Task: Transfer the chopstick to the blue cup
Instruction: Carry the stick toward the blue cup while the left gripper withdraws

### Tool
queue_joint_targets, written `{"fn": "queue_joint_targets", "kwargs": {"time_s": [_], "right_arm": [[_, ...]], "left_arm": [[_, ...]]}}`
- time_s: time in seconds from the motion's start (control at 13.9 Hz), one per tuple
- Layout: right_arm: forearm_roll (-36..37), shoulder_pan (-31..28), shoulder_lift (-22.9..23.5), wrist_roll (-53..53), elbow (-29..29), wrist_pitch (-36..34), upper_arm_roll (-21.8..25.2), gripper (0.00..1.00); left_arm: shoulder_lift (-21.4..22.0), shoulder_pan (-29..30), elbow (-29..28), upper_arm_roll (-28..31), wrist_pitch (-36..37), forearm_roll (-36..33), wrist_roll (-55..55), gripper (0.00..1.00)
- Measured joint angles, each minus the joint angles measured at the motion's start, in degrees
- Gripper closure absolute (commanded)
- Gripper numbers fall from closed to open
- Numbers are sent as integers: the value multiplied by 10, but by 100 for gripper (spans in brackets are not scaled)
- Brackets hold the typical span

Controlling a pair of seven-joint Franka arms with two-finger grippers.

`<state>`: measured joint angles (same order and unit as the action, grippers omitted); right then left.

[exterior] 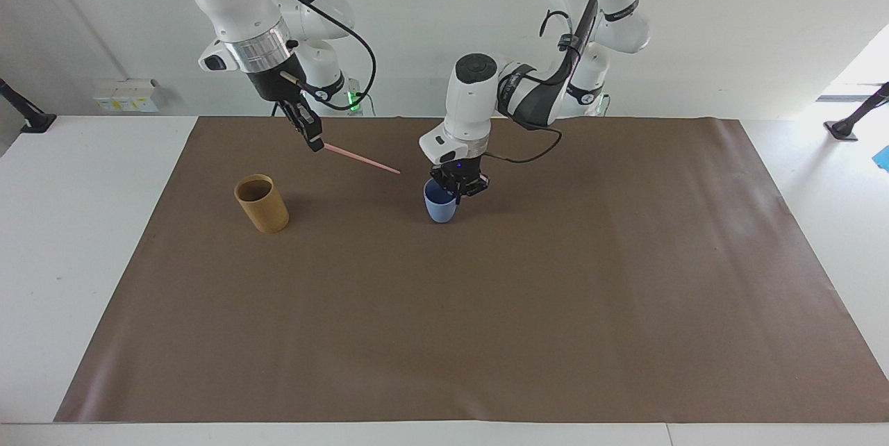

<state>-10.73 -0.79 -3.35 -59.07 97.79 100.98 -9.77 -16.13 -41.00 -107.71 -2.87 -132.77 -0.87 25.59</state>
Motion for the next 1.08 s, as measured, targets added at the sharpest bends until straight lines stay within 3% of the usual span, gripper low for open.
{"fn": "queue_joint_targets", "kwargs": {"time_s": [0.07,0.65,1.08], "right_arm": [[-3,0,0,0,1,0,0,100],[-5,4,-1,0,4,0,-1,100],[-6,53,-2,0,28,37,-2,100]], "left_arm": [[0,0,-1,0,-3,0,2,0],[18,8,9,18,17,0,18,0],[117,115,16,23,159,-4,-62,0]]}}
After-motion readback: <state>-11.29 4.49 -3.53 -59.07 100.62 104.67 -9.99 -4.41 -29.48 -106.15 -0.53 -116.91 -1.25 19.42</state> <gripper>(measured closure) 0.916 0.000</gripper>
